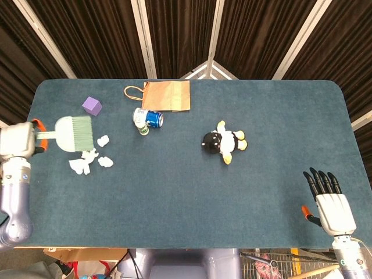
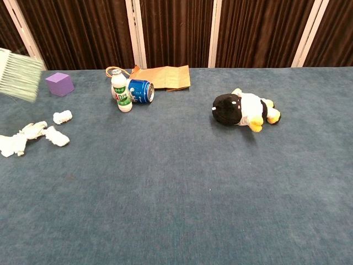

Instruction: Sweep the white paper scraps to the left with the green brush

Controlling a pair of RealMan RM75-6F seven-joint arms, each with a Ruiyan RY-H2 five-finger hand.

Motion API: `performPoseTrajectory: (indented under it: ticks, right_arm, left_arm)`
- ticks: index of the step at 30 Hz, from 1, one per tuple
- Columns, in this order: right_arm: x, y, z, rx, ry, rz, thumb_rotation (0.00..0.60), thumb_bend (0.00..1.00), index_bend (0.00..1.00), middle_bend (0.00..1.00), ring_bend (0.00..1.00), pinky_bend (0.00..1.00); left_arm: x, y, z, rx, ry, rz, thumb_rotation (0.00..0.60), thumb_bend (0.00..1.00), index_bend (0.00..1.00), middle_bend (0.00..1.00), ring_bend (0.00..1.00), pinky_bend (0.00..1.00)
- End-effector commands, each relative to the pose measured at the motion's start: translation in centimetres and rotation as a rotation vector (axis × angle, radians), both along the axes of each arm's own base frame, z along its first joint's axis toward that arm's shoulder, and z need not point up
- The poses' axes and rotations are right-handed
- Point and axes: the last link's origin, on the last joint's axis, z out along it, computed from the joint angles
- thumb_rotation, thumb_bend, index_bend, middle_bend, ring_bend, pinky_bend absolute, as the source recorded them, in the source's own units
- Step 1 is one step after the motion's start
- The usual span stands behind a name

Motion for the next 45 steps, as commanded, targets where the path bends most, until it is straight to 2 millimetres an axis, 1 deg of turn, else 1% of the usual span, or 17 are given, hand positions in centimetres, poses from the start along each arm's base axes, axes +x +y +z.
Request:
performPoseTrajectory:
  ticks: [1,3,7,9,11,14,16,18,19,20,26,28,32,35,38,41,45]
  right_arm:
    - [0.0,-0.1,0.0,-0.001,-0.001,0.0,0.6,0.32,0.0,0.0,0.0,0.01]
    - [-0.1,-0.1,0.1,-0.001,-0.002,-0.003,0.6,0.32,0.0,0.0,0.0,0.01]
    - [-0.2,0.0,0.2,-0.002,-0.002,-0.008,0.6,0.32,0.0,0.0,0.0,0.01]
    - [-0.3,0.0,0.3,-0.001,-0.002,-0.011,0.6,0.32,0.0,0.0,0.0,0.01]
    - [-0.3,0.0,0.4,-0.001,0.0,-0.012,0.6,0.32,0.0,0.0,0.0,0.01]
    - [-0.3,0.1,0.4,-0.003,0.0,-0.014,0.6,0.32,0.0,0.0,0.0,0.01]
    - [-0.4,0.1,0.4,-0.005,0.001,-0.016,0.6,0.32,0.0,0.0,0.0,0.01]
    - [-0.4,0.2,0.5,-0.007,0.002,-0.017,0.6,0.32,0.0,0.0,0.0,0.01]
    - [-0.3,0.3,0.5,-0.008,0.002,-0.017,0.6,0.32,0.0,0.0,0.0,0.01]
    - [-0.3,0.3,0.5,-0.009,0.002,-0.017,0.6,0.32,0.0,0.0,0.0,0.01]
    - [-0.3,0.4,0.5,-0.01,0.002,-0.018,0.6,0.32,0.0,0.0,0.0,0.01]
    - [-0.2,0.4,0.5,-0.01,0.005,-0.016,0.6,0.32,0.0,0.0,0.0,0.01]
    - [-0.2,0.4,0.4,-0.007,0.008,-0.015,0.6,0.32,0.0,0.0,0.0,0.01]
    - [-0.1,0.4,0.3,-0.007,0.01,-0.011,0.6,0.32,0.0,0.0,0.0,0.01]
    - [-0.1,0.3,0.3,-0.007,0.011,-0.009,0.6,0.32,0.0,0.0,0.0,0.01]
    - [-0.1,0.3,0.3,-0.006,0.009,-0.008,0.6,0.32,0.0,0.0,0.0,0.01]
    - [-0.1,0.2,0.3,-0.005,0.008,-0.009,0.6,0.32,0.0,0.0,0.0,0.01]
  left_arm:
    - [1.2,-0.9,-3.5,-0.094,-0.016,-0.035,0.6,0.73,0.78,1.0,1.0,1.0]
    - [1.7,-1.6,-5.6,-0.143,-0.022,-0.051,0.6,0.73,0.78,1.0,1.0,1.0]
    - [2.0,-2.6,-8.6,-0.213,0.0,-0.066,0.6,0.73,0.78,1.0,1.0,1.0]
    - [1.8,-3.0,-9.7,-0.236,0.017,-0.064,0.6,0.73,0.78,1.0,1.0,1.0]
    - [1.5,-3.2,-10.2,-0.249,0.039,-0.059,0.6,0.74,0.78,1.0,1.0,1.0]
    - [0.6,-3.3,-10.2,-0.244,0.064,-0.043,0.6,0.73,0.78,1.0,1.0,1.0]
    - [-0.2,-3.2,-9.6,-0.227,0.082,-0.024,0.6,0.73,0.78,1.0,1.0,1.0]
    - [-1.7,-3.1,-8.4,-0.2,0.103,0.007,0.6,0.74,0.78,1.0,1.0,1.0]
    - [-3.5,-3.2,-6.7,-0.156,0.122,0.056,0.6,0.74,0.78,1.0,1.0,1.0]
    - [-4.2,-3.2,-5.9,-0.147,0.121,0.066,0.6,0.74,0.78,1.0,1.0,1.0]
    - [-6.7,-3.3,-2.3,-0.076,0.127,0.11,0.6,0.74,0.78,1.0,1.0,1.0]
    - [-7.6,-3.2,-0.4,-0.033,0.127,0.131,0.6,0.74,0.78,1.0,1.0,1.0]
    - [-8.3,-3.0,2.7,0.052,0.093,0.143,0.6,0.73,0.78,1.0,1.0,1.0]
    - [-7.7,-3.0,3.9,0.097,0.035,0.113,0.6,0.73,0.78,1.0,1.0,1.0]
    - [-6.1,-3.3,3.9,0.105,-0.039,0.051,0.6,0.73,0.78,1.0,1.0,1.0]
    - [-4.0,-4.0,2.6,0.06,-0.083,-0.024,0.6,0.73,0.78,1.0,1.0,1.0]
    - [-0.8,-5.6,-1.2,-0.06,-0.125,-0.11,0.6,0.73,0.78,1.0,1.0,1.0]
